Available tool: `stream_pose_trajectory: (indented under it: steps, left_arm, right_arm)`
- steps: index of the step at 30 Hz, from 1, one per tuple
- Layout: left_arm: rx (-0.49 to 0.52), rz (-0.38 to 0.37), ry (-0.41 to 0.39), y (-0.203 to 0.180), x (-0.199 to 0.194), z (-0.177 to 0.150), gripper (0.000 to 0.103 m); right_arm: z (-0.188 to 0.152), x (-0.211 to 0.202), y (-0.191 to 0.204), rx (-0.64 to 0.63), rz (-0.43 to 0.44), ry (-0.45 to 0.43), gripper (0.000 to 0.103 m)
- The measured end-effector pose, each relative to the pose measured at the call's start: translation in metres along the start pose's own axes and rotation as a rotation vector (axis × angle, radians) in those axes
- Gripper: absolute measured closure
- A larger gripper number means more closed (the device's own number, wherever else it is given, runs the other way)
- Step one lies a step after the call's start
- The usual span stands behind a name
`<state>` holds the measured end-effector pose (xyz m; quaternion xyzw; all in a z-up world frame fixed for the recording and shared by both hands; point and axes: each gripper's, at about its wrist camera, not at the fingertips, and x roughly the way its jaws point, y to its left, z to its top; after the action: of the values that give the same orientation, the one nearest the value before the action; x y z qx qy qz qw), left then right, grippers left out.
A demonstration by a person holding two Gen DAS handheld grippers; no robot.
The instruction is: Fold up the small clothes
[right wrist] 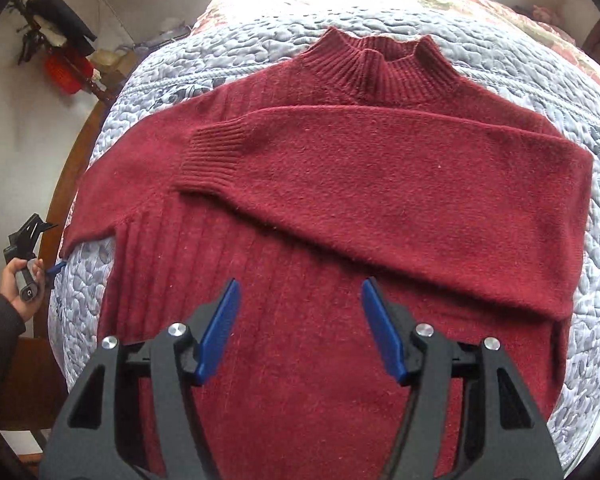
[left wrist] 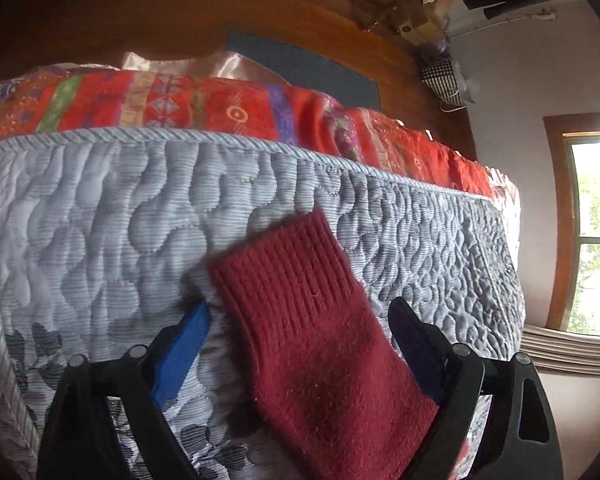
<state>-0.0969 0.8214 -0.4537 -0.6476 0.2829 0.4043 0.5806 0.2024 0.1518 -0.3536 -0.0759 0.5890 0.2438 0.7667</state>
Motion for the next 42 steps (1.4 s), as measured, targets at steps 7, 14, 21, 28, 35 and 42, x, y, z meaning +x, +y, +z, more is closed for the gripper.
stream_pose_trajectory:
  steps: [7, 14, 21, 28, 35, 42]
  left_arm:
    - [0.013, 0.055, -0.010, 0.004, -0.002, 0.004, 0.083]
    - [0.091, 0.048, -0.074, -0.004, -0.020, -0.001, 0.094]
    - [0.251, -0.092, -0.171, -0.067, -0.088, -0.032, 0.094]
    - [0.480, -0.331, -0.166, -0.170, -0.162, -0.124, 0.094]
    - [0.814, -0.434, -0.082, -0.256, -0.162, -0.273, 0.094]
    - [1.011, -0.403, 0.122, -0.285, -0.085, -0.407, 0.094]
  right_arm:
    - [-0.002, -0.001, 0.007, -0.008, 0.019, 0.008, 0.040]
    - [-0.012, -0.002, 0.003, 0.001, 0.022, 0.016, 0.039]
    - [-0.018, -0.013, -0.003, 0.017, 0.028, 0.014, 0.039]
    - [-0.019, -0.034, -0.015, 0.065, 0.065, -0.014, 0.039]
    - [-0.020, -0.064, -0.059, 0.191, 0.102, -0.064, 0.037]
    - [-0.038, -0.072, -0.105, 0.245, 0.057, -0.070, 0.037]
